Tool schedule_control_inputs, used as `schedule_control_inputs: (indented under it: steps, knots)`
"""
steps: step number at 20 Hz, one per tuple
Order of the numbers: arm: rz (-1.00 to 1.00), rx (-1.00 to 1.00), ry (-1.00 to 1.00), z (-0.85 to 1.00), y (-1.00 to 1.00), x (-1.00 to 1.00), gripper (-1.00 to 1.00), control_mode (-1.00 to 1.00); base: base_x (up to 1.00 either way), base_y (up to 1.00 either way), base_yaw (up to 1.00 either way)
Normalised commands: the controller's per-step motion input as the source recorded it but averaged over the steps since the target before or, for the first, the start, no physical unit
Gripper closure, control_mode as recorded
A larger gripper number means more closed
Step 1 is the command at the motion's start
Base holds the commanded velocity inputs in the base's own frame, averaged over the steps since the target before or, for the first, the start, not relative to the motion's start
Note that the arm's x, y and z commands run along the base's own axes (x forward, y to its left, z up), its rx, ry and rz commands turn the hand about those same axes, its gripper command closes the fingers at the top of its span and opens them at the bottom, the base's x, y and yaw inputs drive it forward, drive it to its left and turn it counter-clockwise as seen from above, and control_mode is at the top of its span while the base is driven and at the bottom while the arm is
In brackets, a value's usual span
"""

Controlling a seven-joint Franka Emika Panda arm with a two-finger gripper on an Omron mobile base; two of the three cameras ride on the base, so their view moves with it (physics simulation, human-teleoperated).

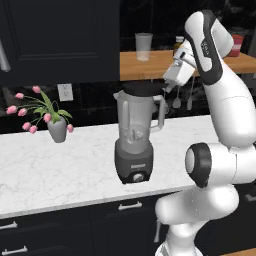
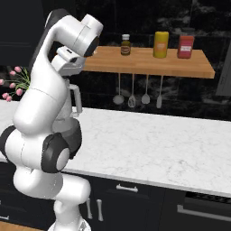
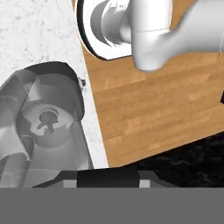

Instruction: Close the lid blender by securely placing the lid on top.

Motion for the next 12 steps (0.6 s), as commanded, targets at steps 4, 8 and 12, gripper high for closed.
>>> schedule_control_inputs:
  steps: [4,8,12]
  knots:
    - [0.00,-0.16,-0.03,-0.39,0.04,0.16,1.00,-1.00,0.00,0.00,0.00]
    - [0.00,-0.11,-0.04,-0.28,0.00,0.26,1.00,-1.00,0.00,0.00,0.00]
    - [0.00,-0.06,-0.03,-0.06,0.00,0.34,1.00,-1.00,0.00,0.00,0.00]
